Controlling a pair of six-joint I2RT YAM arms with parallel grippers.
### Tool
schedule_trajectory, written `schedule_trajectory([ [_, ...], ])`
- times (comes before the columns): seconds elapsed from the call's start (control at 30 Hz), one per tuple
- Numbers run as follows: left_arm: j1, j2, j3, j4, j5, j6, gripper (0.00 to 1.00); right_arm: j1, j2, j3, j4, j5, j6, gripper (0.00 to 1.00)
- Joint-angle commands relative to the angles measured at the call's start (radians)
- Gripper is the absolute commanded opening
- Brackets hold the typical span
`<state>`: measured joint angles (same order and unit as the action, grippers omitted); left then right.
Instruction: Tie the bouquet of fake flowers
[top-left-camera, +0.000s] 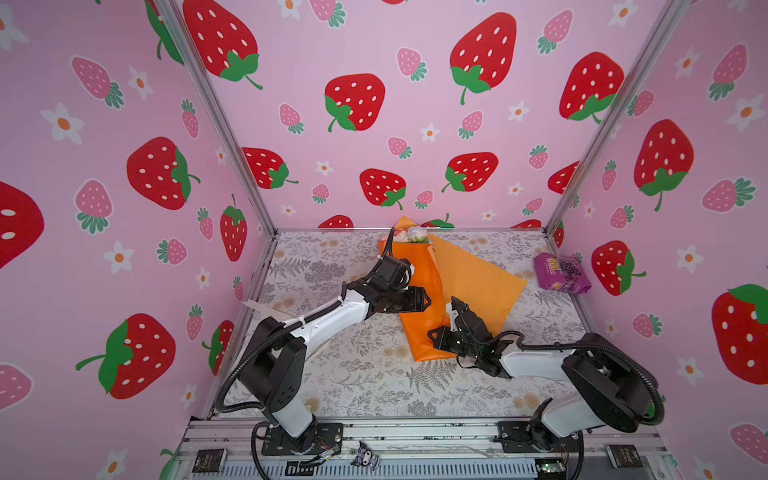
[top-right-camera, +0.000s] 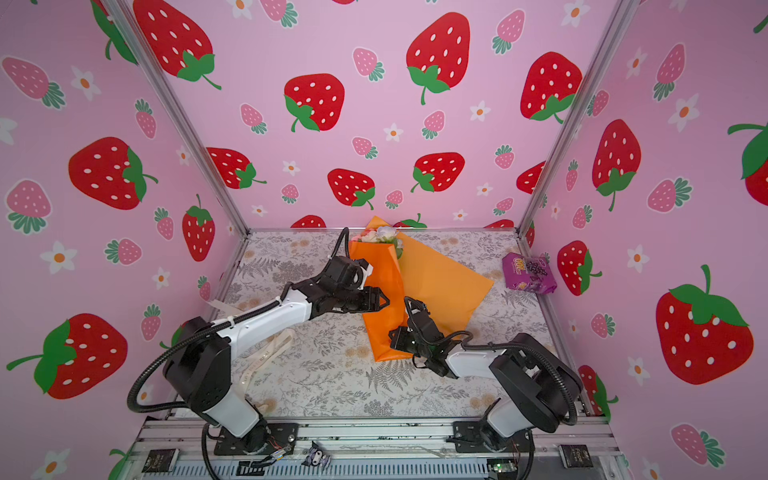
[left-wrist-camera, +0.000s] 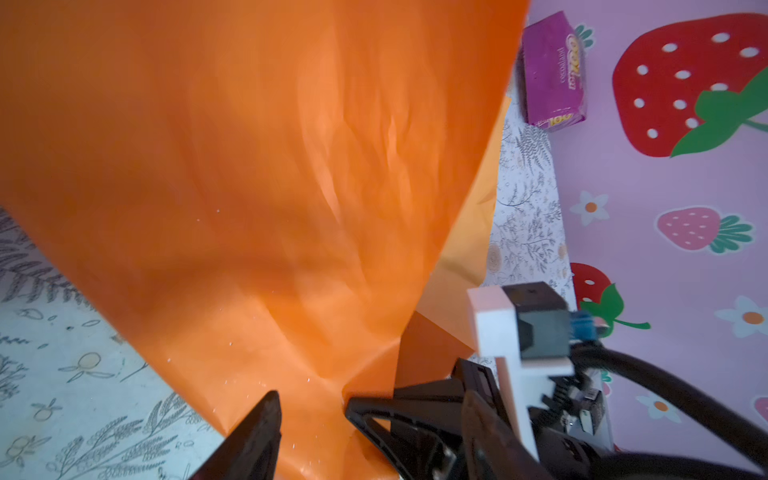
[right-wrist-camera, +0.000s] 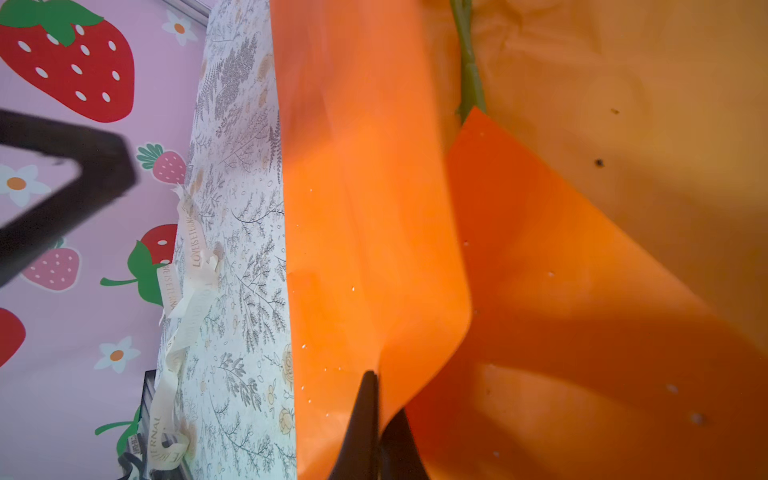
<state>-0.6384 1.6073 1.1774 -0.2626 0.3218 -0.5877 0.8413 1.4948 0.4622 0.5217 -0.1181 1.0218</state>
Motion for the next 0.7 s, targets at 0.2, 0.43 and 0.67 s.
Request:
schedule_trajectory([
  [0.2,0.088,-0.025,-0.141,0.092,0.046,-0.095,0.5,-0.029,0.009,-0.025,0.022,-0.042,0.024,0.04],
  [0.43,0.141,0.087,-0.14,0.24,0.182,-0.177,0.45,-0.048,0.044,-0.027,0.017,-0.066,0.01,0.05],
  [0.67,0.141,0.232,-0.081,0.28,0.227,-0.185,0.42,-0.054,0.056,-0.004,-0.012,-0.079,-0.008,0.07],
])
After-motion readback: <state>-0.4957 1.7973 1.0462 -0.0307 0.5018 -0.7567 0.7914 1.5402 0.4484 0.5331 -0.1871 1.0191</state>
